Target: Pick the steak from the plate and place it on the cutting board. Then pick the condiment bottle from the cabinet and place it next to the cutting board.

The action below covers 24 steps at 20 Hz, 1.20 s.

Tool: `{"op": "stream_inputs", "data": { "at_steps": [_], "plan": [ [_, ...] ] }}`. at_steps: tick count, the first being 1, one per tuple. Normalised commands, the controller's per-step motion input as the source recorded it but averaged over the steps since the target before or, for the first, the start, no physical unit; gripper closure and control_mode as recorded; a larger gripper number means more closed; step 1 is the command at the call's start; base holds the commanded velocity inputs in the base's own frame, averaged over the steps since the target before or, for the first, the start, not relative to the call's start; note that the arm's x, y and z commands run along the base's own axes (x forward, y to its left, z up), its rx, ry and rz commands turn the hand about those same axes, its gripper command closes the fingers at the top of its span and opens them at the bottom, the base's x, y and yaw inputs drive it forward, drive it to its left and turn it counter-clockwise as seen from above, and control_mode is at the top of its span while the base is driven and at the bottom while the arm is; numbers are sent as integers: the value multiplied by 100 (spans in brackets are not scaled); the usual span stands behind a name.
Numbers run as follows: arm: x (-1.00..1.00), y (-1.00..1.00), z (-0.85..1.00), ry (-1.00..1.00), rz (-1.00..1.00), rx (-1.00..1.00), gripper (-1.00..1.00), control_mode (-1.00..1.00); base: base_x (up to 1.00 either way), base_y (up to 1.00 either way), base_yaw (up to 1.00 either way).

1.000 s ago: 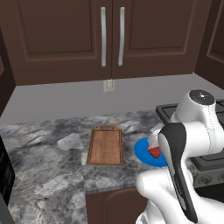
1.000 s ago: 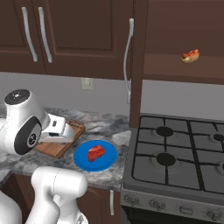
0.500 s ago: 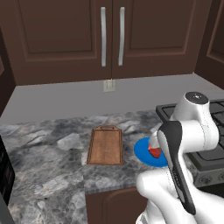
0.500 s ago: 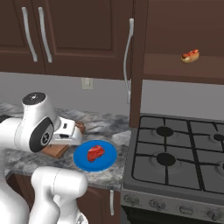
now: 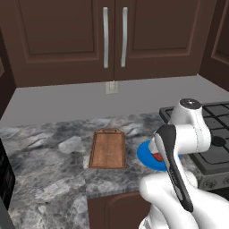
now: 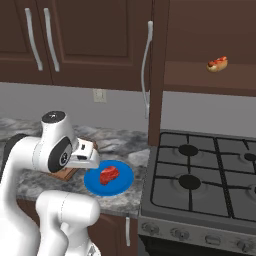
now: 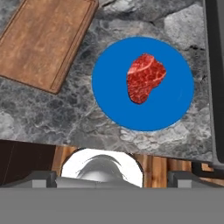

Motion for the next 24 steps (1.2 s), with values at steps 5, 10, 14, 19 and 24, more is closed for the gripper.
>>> {"op": "stream_inputs", "data": {
  "at_steps": [5,10,14,19,24],
  "plan": [
    [18,-12,-44,-1,-6,0,-100,-100,0,0,0],
    [16,-6,-39,-1,-9,0,-100,-100,0,0,0],
    [19,-5,-36,0,-8,0,-100,-100,0,0,0],
    [30,0,-26,-1,-3,0,-100,-100,0,0,0],
    [41,0,-27,-1,0,0,-100,-100,0,0,0]
  ]
}}
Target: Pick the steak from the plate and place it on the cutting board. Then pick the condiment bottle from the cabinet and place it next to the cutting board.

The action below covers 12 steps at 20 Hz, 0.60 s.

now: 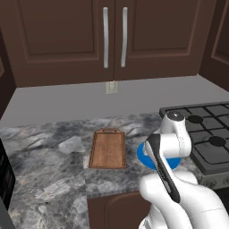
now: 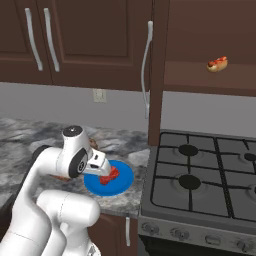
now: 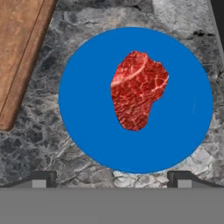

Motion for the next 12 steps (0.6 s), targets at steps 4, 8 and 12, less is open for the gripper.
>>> {"op": "stream_inputs", "data": {
  "at_steps": [4,8,12],
  "plan": [
    [41,-3,-20,-1,0,0,-100,-100,0,0,0],
    [29,-15,-14,0,0,0,-100,-100,0,0,0],
    [10,-26,-14,0,0,0,-100,-100,0,0,0]
  ]
}}
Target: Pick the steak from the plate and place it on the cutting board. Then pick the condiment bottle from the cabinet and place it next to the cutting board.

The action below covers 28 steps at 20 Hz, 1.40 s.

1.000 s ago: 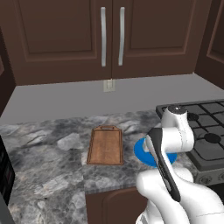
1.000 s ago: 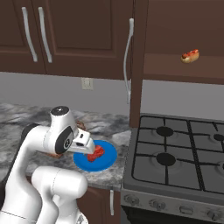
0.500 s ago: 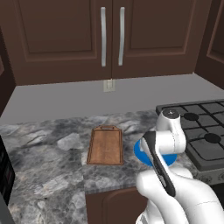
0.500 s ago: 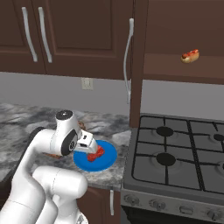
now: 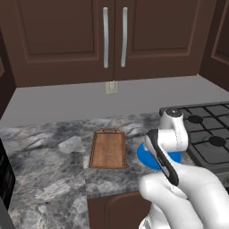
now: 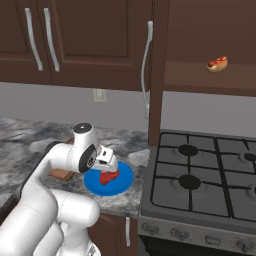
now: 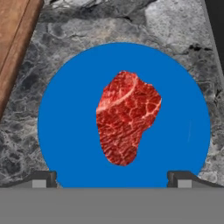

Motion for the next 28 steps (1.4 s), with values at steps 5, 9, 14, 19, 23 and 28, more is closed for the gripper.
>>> {"op": "stream_inputs", "data": {
  "at_steps": [5,9,14,19,23,28],
  "plan": [
    [0,-17,-20,0,0,0,-100,-100,0,0,0],
    [0,-4,-27,0,0,0,-100,-100,0,0,0],
    [1,0,-30,0,0,0,-100,-100,0,0,0],
    [9,0,-26,-3,0,0,-100,-100,0,0,0],
    [1,0,-33,-1,0,0,-100,-100,0,0,0],
    [0,0,-35,0,0,0,-100,-100,0,0,0]
  ]
}}
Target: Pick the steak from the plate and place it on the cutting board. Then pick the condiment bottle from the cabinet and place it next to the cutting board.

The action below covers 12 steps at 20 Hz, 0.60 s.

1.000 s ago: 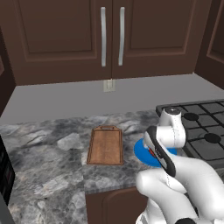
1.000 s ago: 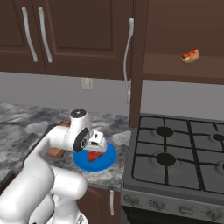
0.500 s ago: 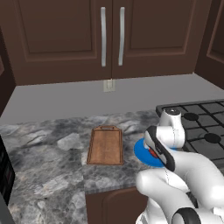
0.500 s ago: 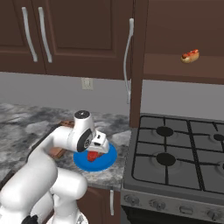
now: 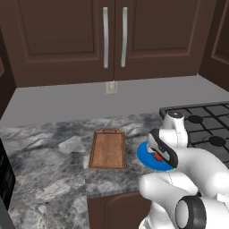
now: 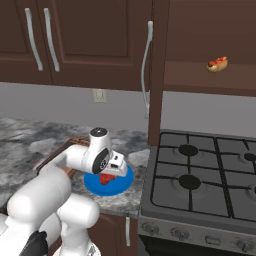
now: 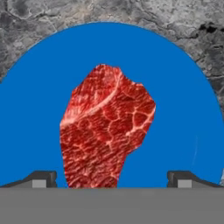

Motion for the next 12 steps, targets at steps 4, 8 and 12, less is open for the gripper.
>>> {"op": "stream_inputs", "data": {
  "at_steps": [4,8,12],
  "plan": [
    [0,0,-29,0,0,0,-100,-100,0,0,0],
    [0,8,-24,0,0,0,-100,-100,0,0,0],
    [0,18,-16,0,0,0,-100,-100,0,0,0]
  ]
}}
